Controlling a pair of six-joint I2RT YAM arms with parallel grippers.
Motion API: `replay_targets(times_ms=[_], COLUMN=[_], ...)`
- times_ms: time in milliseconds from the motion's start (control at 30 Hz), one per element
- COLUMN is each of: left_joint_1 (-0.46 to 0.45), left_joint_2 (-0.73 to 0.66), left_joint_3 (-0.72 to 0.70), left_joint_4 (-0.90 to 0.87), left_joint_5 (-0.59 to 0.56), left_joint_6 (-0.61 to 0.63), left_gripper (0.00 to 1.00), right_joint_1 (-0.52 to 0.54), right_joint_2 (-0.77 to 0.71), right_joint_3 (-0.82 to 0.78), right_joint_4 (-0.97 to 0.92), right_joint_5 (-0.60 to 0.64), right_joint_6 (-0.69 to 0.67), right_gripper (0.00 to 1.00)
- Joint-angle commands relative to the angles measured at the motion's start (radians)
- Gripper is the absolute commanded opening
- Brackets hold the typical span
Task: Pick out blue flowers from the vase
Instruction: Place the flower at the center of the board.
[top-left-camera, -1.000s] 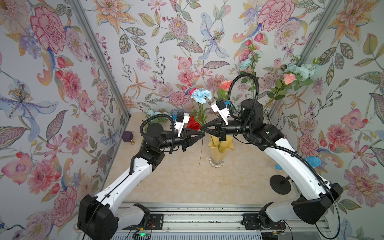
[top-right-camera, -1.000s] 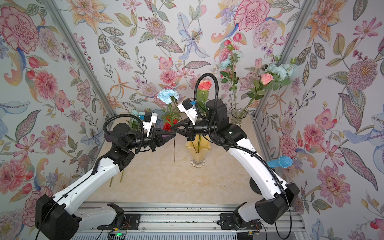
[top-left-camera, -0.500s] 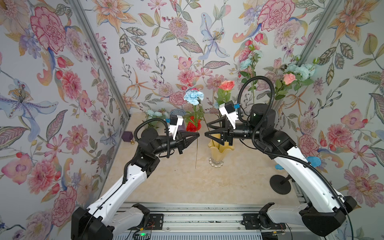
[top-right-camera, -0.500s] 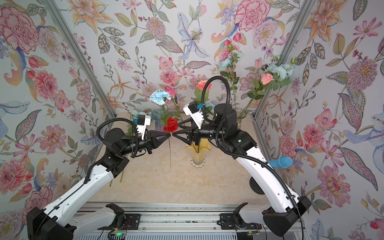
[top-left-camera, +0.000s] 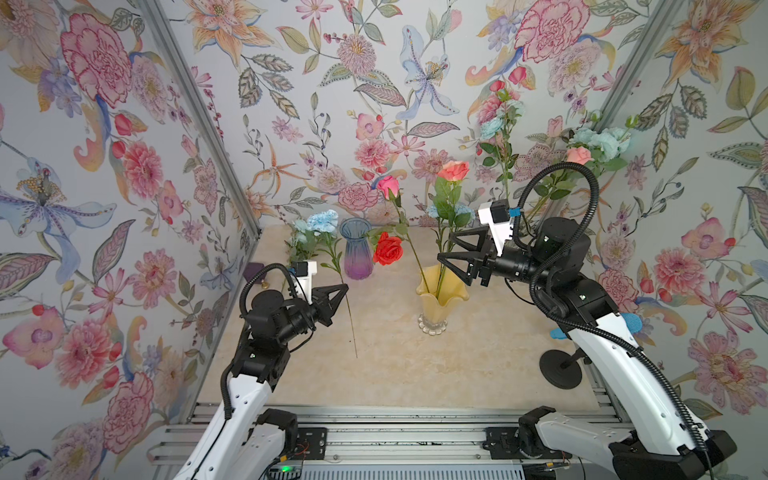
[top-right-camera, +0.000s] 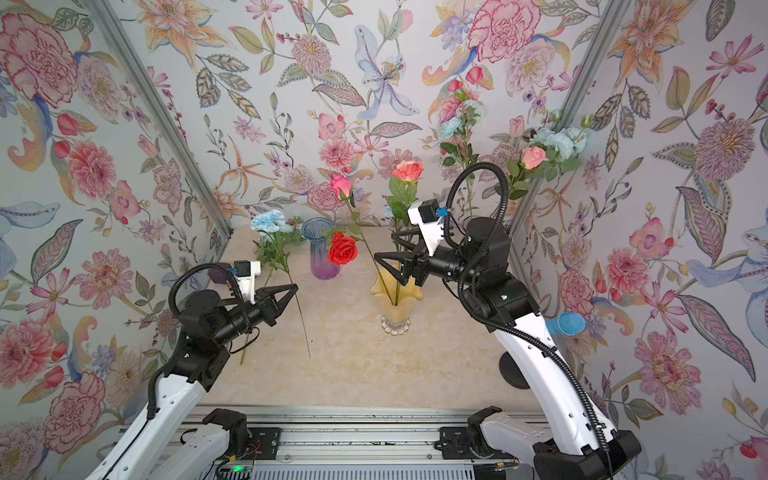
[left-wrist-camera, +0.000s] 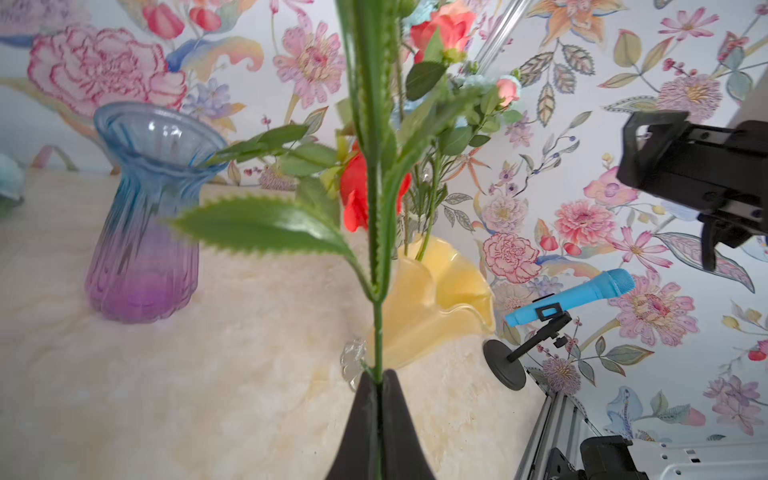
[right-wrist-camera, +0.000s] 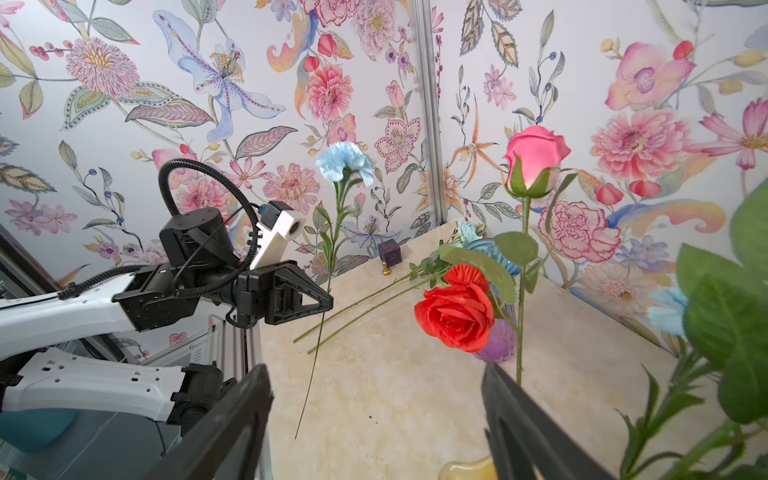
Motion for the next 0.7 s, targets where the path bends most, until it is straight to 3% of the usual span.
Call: replay_targets(times_ms=[0,400,533,667], left_joint_1=[0.023,0.026,0.023,0.024], left_joint_2=[0.049,0.308,0.353,0.388], left_joint_3=[-0.048,-0.182,-0.172,-0.124], left_joint_4=[0.002,0.156,0.093,-0.067], left_joint_5=[0.091,0.157,0.095,-0.063], left_joint_6=[-0.029,-0.033,0.002,0.085], left_gripper=[0.00,0.00,0.00,0.00], right_joint_1=[-0.009,-0.039,-0.046,-0.049], right_joint_2=[-0.009,0.006,0.001,0.000], right_joint_3=[-0.008,-0.012,-0.018,-0.019], right_joint_4=[0.050,0.050,0.050,0.051], right_joint_5=[-0.032,-0.045,-0.047,-0.054], right_joint_6=[0.029,0.036,0.038,0.041], right_gripper=[0.81,0.83,0.83,0.84])
